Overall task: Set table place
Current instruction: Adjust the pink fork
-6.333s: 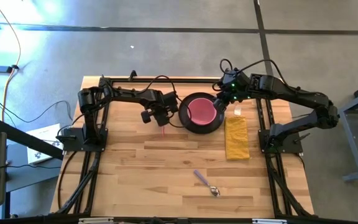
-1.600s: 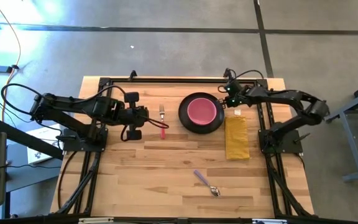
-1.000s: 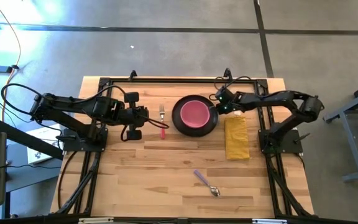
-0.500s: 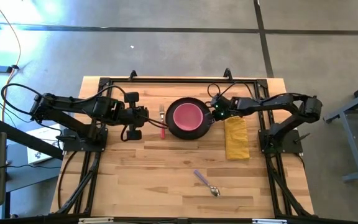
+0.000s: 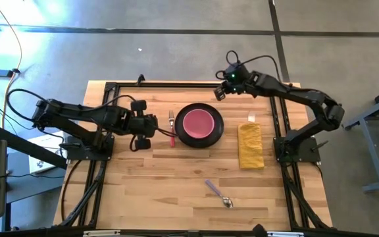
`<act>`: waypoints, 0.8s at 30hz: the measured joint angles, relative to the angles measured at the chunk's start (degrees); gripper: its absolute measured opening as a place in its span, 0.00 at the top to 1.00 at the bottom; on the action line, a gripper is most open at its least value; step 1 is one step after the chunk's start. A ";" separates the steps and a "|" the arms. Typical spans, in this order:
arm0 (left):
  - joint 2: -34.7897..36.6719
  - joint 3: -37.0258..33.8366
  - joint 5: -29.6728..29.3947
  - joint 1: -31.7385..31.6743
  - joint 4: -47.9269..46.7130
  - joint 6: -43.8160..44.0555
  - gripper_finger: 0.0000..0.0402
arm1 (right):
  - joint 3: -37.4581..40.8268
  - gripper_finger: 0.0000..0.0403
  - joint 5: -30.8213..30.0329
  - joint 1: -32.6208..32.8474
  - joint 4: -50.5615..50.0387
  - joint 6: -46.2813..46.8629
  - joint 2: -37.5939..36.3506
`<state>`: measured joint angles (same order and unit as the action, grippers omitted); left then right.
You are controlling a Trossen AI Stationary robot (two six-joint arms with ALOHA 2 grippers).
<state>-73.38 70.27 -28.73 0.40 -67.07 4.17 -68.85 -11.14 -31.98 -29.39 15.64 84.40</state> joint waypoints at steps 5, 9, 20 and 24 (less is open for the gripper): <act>0.00 -4.13 2.92 2.10 5.21 2.86 1.00 | -1.15 1.00 1.64 0.59 -8.38 -0.51 -0.04; -0.25 -9.17 3.69 5.63 17.05 4.24 1.00 | 0.30 1.00 2.24 4.02 -15.40 0.87 -0.77; -6.91 -20.65 7.93 11.79 41.24 7.65 1.00 | 0.36 1.00 -3.30 14.90 -24.09 7.07 -5.20; -12.27 -21.48 8.44 12.92 47.59 6.69 1.00 | 0.36 1.00 -5.36 16.87 -24.59 8.93 -7.75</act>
<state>-85.65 48.79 -20.29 13.32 -19.49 10.86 -68.49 -16.50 -15.11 -53.98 24.58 76.66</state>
